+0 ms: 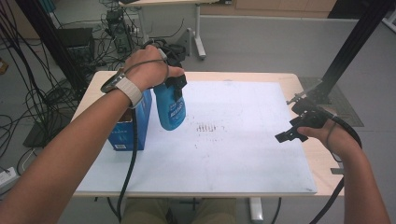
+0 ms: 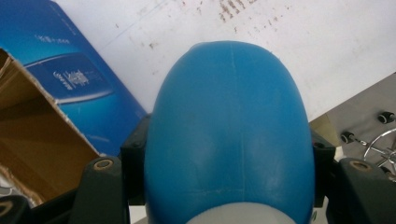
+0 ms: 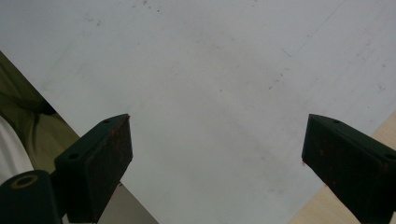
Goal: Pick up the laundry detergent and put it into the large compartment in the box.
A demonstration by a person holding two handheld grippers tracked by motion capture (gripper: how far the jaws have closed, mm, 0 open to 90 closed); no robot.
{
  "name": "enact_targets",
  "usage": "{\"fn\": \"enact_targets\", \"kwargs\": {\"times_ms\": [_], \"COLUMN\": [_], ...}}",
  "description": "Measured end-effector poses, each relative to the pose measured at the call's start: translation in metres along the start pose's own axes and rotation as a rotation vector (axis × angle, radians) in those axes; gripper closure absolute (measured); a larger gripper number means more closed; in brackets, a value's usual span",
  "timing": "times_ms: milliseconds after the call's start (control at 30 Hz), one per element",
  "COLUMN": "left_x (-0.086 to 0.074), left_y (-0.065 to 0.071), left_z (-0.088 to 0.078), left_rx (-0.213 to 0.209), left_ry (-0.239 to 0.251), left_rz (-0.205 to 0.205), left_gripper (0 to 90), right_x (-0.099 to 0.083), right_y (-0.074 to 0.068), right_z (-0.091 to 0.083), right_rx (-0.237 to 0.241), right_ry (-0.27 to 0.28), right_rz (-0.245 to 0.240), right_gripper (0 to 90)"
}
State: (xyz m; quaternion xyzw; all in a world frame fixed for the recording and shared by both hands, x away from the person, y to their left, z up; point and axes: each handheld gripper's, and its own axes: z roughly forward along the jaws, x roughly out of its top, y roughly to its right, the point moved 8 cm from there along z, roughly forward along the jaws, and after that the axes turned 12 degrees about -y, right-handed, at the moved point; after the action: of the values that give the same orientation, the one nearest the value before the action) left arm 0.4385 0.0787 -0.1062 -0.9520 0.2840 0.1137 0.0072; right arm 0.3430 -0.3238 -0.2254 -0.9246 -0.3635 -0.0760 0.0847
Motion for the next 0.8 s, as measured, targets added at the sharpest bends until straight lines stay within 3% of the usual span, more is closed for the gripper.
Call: {"fn": "enact_targets", "kwargs": {"times_ms": [333, 667, 800], "left_x": [-0.013, -0.023, -0.028], "left_y": [-0.003, -0.012, -0.019], "left_z": [-0.031, -0.045, -0.052], "left_rx": [0.0, -0.025, -0.045], "left_ry": [0.009, 0.009, 0.017], "left_rz": [-0.054, -0.114, -0.156], "left_gripper": [38.6, 38.6, 38.6], "right_x": [0.0, 0.002, 0.003], "right_y": [0.002, 0.002, 0.002], "right_z": [-0.002, -0.002, -0.003], "right_rx": [-0.002, 0.0, 0.001], "right_ry": [0.012, 0.017, 0.025], "right_rz": [-0.005, -0.021, -0.026], "right_gripper": [8.4, 8.4, 8.4]}}
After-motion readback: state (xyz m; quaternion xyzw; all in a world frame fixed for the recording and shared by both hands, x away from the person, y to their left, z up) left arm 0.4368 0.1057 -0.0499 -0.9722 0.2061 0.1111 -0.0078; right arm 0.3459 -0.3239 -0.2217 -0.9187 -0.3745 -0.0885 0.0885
